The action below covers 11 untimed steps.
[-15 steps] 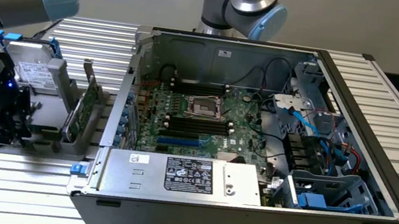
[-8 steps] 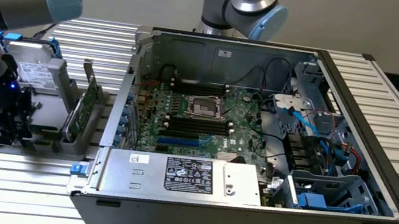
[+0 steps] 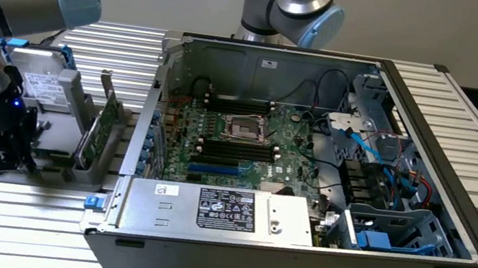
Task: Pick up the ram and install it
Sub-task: 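Pick up the ram and move it above insertion slot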
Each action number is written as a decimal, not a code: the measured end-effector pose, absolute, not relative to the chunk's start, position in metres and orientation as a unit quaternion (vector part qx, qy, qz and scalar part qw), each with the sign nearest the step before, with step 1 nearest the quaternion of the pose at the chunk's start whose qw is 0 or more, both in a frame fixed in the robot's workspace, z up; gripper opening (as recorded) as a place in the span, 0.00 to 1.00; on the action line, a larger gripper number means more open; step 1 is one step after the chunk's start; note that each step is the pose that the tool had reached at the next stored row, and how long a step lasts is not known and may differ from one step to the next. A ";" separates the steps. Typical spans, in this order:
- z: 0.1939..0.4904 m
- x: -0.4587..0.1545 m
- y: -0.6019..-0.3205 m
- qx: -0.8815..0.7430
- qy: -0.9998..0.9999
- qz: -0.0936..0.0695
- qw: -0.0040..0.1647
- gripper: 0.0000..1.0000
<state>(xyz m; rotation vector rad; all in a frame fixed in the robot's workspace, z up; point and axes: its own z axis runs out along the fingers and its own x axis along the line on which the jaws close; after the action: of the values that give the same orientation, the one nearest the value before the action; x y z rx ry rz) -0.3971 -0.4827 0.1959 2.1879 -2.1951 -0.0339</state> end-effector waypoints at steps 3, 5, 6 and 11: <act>0.196 -0.397 -0.483 0.706 -0.708 -0.011 0.021 0.13; 0.196 -0.397 -0.483 0.706 -0.708 -0.012 0.021 0.13; 0.196 -0.397 -0.483 0.706 -0.708 -0.012 0.021 0.13; 0.199 -0.396 -0.483 0.706 -0.708 -0.014 0.021 0.13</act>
<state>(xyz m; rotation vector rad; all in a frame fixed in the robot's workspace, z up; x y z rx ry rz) -0.3962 -0.4827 0.1987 2.1884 -2.1950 -0.0434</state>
